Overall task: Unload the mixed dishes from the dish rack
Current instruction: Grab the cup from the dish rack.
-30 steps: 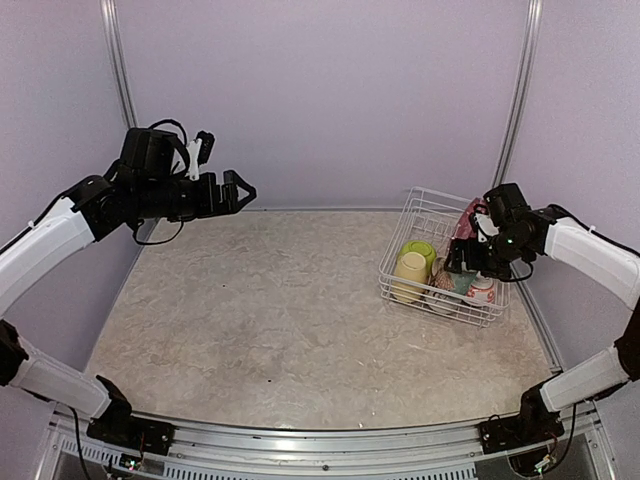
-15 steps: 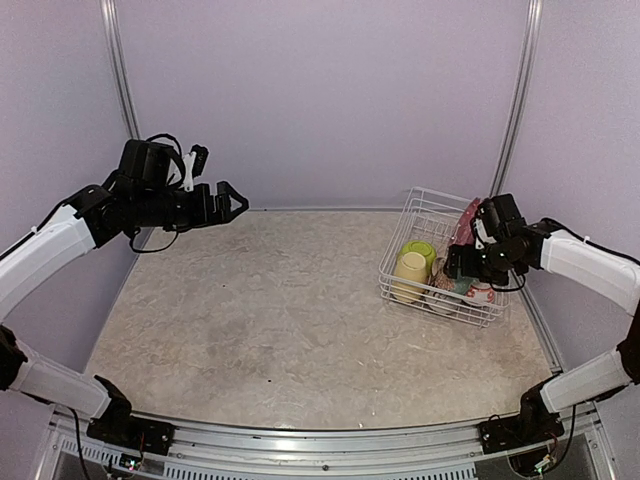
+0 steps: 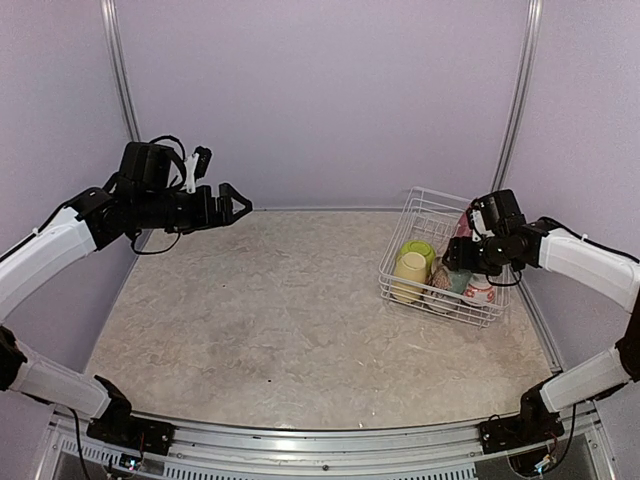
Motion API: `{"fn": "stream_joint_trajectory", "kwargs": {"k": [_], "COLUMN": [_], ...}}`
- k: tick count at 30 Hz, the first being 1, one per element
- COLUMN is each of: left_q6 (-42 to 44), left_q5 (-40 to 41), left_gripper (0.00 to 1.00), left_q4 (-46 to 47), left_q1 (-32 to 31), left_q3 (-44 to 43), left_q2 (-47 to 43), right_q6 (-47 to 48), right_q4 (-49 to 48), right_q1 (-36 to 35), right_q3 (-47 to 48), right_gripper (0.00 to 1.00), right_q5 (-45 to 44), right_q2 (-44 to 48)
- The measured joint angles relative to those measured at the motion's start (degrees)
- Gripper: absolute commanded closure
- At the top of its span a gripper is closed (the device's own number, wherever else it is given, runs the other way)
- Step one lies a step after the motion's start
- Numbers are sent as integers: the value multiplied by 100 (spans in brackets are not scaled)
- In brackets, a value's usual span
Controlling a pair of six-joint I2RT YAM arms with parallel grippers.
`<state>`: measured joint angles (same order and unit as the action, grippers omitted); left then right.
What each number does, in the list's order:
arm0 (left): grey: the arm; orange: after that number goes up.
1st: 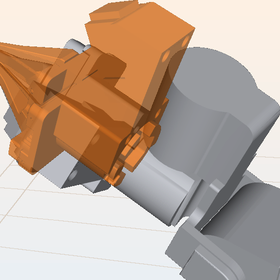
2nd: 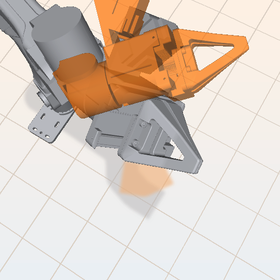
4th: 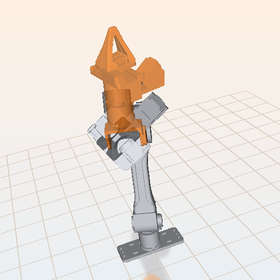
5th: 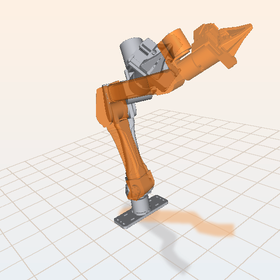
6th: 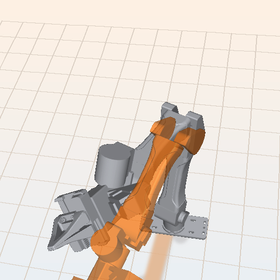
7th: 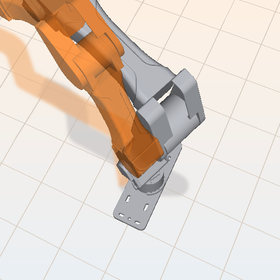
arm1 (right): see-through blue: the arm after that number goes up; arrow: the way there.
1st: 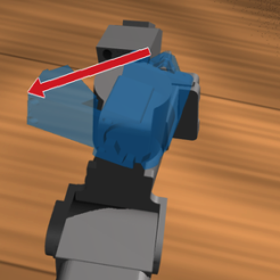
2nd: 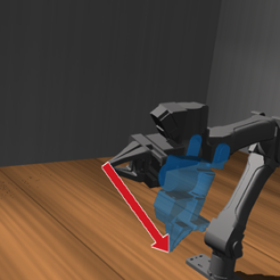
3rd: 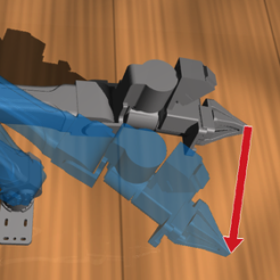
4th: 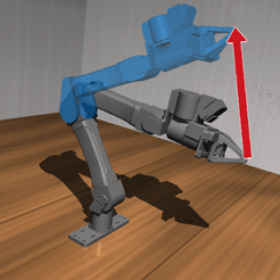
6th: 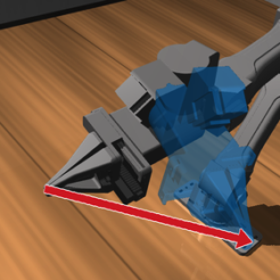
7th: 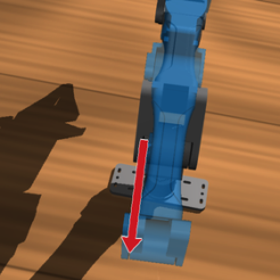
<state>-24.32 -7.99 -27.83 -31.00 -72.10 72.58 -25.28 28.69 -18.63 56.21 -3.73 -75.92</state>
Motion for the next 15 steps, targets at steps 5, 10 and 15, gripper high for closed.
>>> {"fn": "stream_joint_trajectory", "kwargs": {"k": [5,10,15], "left_q6": [-33,-35,-76], "left_q5": [-50,-101,-214], "left_gripper": [1,1,1], "left_q4": [44,42,42], "left_q1": [-162,-251,-229], "left_q3": [50,59,59], "left_q2": [-20,-2,101], "right_q6": [4,-63,-133], "right_q4": [-140,-144,33], "right_q1": [4,4,0], "right_q3": [-4,-26,-52], "right_gripper": [46,48,56], "right_q5": [-50,-146,-212], "right_q2": [-17,15,131]}}
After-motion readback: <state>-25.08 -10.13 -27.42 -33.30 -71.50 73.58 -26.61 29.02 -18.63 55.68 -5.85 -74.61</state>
